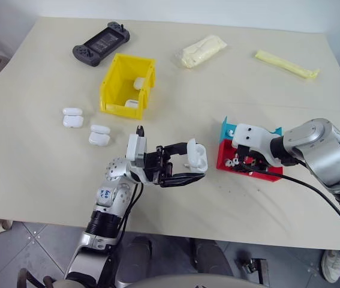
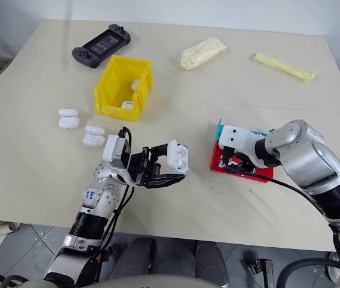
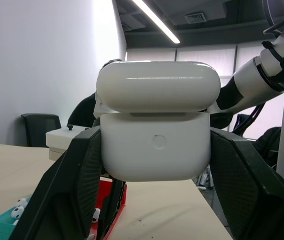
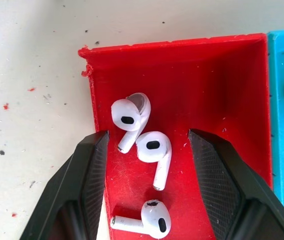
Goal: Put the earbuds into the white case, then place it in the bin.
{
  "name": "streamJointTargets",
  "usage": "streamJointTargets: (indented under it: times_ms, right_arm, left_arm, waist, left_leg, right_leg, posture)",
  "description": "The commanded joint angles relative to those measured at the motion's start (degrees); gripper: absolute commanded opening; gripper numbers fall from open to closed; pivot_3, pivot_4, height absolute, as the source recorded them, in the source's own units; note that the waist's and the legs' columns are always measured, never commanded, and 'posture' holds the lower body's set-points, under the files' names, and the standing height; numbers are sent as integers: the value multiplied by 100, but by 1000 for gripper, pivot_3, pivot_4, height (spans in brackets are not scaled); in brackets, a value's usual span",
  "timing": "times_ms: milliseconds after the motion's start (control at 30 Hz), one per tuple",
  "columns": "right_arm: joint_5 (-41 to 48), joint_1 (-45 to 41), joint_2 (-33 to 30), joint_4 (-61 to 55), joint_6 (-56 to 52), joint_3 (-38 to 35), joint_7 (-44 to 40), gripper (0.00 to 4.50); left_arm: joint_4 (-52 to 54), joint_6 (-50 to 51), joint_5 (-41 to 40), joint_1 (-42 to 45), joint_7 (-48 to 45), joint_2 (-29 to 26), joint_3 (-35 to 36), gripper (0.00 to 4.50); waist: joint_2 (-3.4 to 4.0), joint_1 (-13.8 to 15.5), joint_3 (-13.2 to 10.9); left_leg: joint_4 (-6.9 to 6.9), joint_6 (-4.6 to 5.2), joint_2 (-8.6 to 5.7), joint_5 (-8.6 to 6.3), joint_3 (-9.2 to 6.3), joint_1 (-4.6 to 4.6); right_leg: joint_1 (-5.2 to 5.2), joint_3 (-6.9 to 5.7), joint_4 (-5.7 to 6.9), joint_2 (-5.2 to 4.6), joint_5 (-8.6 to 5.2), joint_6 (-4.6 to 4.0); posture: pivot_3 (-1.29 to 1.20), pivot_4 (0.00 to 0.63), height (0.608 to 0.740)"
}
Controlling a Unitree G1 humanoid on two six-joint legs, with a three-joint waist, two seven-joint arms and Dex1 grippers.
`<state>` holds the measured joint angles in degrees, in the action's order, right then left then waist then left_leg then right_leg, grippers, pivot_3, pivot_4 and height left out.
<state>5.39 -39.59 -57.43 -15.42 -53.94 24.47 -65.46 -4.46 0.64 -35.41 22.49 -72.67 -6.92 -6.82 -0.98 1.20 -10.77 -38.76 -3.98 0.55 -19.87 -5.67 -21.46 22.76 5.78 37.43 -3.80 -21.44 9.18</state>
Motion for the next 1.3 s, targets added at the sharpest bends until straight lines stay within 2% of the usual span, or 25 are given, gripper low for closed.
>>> streamJointTargets:
  times_ms: [33, 867, 1300]
  right_arm:
    - [14, -177, -123, 58, 23, -259, -45, 2640]
    - [169, -240, -263, 214, 34, -403, -294, 2640]
    - [0, -351, -95, 471, 191, -266, -165, 2640]
  left_arm:
    - [268, -16, -23, -4, 9, 7, -10, 2791]
    - [274, -30, -3, -13, 14, 56, -63, 2791]
    - [317, -56, 2, -78, 78, 80, -82, 2791]
  waist:
    - [0, -1, 0]
    - [0, 4, 0]
    - [0, 4, 0]
  left_leg:
    - [0, 0, 0, 0, 0, 0]
    - [1, 0, 0, 0, 0, 0]
    - [3, 0, -1, 0, 1, 0]
  right_leg:
    - [0, 0, 0, 0, 0, 0]
    - [0, 0, -1, 0, 0, 0]
    - [0, 0, -3, -2, 0, 0]
  posture:
    - [0, 150, 740]
    - [0, 150, 740]
    - [0, 150, 740]
